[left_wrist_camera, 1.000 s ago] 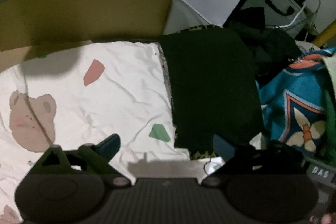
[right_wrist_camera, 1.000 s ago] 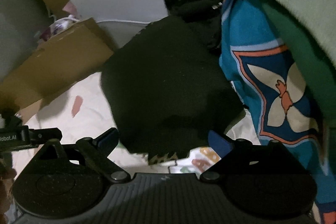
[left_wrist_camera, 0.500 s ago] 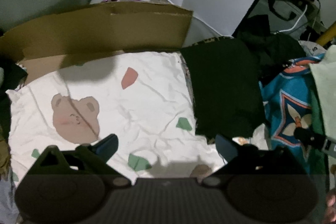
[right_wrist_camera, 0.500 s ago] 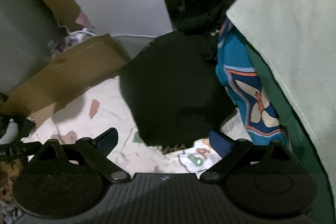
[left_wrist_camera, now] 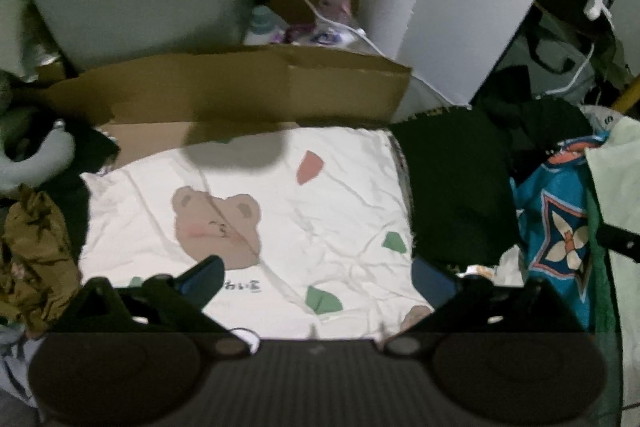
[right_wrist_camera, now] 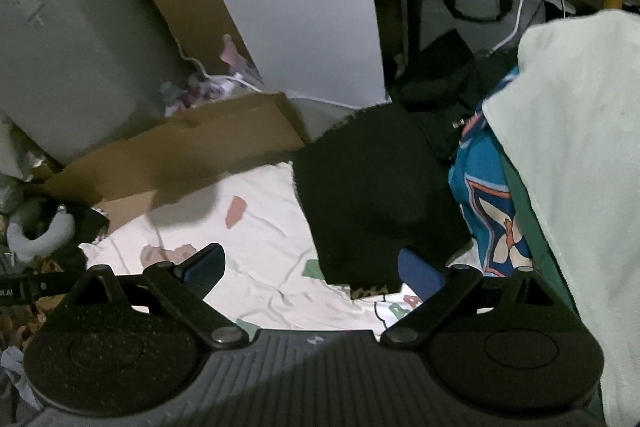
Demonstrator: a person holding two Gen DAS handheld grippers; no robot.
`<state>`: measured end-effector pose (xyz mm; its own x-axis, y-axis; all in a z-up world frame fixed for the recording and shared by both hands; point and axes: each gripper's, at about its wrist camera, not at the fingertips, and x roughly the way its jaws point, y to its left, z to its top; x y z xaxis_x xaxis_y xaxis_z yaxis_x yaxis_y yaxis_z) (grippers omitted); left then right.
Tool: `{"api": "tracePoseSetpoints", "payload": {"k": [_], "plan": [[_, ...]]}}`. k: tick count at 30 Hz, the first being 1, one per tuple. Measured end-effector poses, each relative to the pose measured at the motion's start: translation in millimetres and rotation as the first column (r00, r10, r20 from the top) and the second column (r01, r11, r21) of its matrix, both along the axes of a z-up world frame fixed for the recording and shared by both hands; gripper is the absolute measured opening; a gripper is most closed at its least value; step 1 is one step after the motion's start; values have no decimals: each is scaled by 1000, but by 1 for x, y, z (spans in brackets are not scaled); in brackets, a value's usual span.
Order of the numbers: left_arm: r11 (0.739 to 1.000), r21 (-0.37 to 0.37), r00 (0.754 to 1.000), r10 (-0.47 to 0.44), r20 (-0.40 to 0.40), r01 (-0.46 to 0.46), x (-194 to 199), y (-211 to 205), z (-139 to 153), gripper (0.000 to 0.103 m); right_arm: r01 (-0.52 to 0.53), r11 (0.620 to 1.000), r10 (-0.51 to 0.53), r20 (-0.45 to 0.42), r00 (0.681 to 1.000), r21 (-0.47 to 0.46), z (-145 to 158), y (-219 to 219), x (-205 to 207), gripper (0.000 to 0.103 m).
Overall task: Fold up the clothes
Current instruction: 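Open both tools and pull them back from the black garment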
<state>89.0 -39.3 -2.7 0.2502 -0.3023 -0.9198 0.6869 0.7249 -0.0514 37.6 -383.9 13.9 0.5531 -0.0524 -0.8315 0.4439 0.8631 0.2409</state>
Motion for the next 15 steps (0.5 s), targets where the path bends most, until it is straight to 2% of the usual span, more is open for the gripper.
{"api": "tracePoseSetpoints", "payload": {"k": [3,7,15], "plan": [[1000,-24,1000,8,-4,-8,-1,22,15,101,-15,1000,15,16,1000,-6,20,10,-5,97],[1000,-16,999,16,46,-15,-8,47,34,101,-29,1000,29,38,999,-7,45,24,-15,97],[999,10,994,51,93,-52,-18,96,51,102,-73,997,74,48,996,-13,58,57,-32,97]]}}
